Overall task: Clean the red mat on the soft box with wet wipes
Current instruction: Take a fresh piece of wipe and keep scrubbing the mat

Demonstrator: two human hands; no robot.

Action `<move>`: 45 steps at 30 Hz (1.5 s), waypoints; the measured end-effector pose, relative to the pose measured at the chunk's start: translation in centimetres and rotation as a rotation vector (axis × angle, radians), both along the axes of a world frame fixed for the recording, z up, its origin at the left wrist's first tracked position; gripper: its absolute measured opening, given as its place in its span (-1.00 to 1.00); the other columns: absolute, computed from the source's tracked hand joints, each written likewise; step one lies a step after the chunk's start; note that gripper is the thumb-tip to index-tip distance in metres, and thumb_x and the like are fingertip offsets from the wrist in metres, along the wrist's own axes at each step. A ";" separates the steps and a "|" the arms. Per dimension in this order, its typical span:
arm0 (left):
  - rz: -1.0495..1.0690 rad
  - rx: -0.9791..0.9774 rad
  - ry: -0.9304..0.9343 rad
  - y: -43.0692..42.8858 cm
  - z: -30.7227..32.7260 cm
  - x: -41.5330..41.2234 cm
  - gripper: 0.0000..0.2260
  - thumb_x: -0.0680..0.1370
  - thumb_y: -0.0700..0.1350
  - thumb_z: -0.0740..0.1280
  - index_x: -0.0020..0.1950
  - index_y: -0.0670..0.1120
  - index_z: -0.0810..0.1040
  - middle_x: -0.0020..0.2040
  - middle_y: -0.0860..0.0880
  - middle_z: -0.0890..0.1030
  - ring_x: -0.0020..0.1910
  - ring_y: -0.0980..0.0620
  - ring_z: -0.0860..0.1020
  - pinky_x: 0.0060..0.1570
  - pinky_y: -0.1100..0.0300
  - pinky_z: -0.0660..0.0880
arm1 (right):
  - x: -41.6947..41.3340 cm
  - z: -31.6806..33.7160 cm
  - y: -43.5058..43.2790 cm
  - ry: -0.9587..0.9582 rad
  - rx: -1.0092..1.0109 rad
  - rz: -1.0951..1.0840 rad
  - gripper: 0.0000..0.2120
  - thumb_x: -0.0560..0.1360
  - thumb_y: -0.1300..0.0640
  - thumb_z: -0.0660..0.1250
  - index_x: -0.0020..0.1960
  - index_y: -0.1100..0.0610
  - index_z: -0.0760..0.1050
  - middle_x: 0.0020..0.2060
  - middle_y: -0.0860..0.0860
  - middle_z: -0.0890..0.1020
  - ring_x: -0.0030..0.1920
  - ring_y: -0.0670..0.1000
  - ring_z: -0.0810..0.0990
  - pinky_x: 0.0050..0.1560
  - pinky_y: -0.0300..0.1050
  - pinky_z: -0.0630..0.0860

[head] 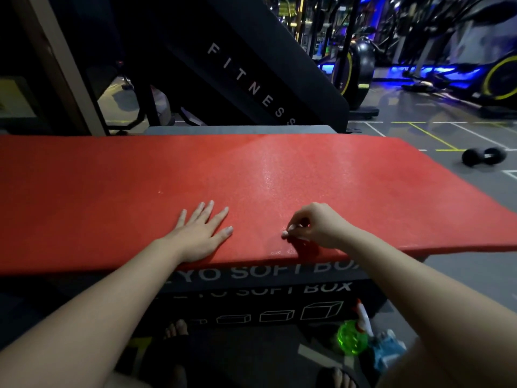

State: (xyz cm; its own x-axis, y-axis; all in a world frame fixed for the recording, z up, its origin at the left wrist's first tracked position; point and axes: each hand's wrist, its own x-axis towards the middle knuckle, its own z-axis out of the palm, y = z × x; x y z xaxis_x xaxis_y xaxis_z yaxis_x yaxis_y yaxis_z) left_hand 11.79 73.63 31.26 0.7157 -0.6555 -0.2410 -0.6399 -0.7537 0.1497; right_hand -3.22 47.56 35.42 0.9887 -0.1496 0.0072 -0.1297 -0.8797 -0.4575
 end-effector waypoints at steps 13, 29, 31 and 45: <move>-0.005 0.021 0.035 -0.3 0.3 0.5 -0.39 0.65 0.36 -0.08 0.65 0.24 -0.19 0.66 0.01 -0.29 0.61 0.02 -0.34 0.56 -0.17 -0.32 | 2.1 -0.8 0.8 -0.116 -0.047 0.114 -0.91 0.43 0.14 0.50 -0.06 0.03 0.69 -0.15 -0.10 0.64 -0.14 -0.09 0.58 -0.06 -0.14 0.54; 0.024 0.042 0.155 -0.8 3.6 3.0 -0.25 0.59 0.37 0.21 0.65 0.28 -0.12 0.67 -0.02 -0.22 0.65 -0.10 -0.21 0.57 -0.22 -0.16 | 4.8 -0.3 0.7 -0.049 -0.010 -0.062 -0.84 0.40 -0.02 0.54 -0.10 0.05 0.71 -0.19 -0.05 0.71 -0.18 -0.09 0.63 -0.26 -0.26 0.41; 0.078 0.032 0.108 -1.6 2.9 2.8 -0.25 0.59 0.40 0.16 0.63 0.30 -0.20 0.66 0.00 -0.28 0.64 -0.10 -0.27 0.54 -0.29 -0.22 | 6.0 -0.9 1.1 -0.120 -0.036 -0.136 -0.82 0.41 0.02 0.53 -0.09 0.12 0.70 -0.17 0.04 0.71 -0.19 -0.04 0.59 -0.20 -0.24 0.37; 0.223 0.005 0.104 -2.7 0.9 4.3 -0.42 0.66 0.34 -0.05 0.64 0.29 -0.17 0.66 -0.01 -0.31 0.62 -0.08 -0.34 0.52 -0.26 -0.34 | 4.4 0.3 0.2 0.025 -0.005 0.048 -0.90 0.41 0.01 0.52 -0.11 -0.01 0.68 -0.24 -0.11 0.67 -0.19 -0.10 0.59 -0.32 -0.35 0.38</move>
State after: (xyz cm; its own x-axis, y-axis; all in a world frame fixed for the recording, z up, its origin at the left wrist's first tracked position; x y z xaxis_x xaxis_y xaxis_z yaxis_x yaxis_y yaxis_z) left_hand 16.08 70.91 32.15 0.8135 -0.4830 -0.3239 -0.4394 -0.8753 0.2019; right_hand 1.15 47.77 35.67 0.9947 -0.1018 -0.0169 -0.0985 -0.8877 -0.4498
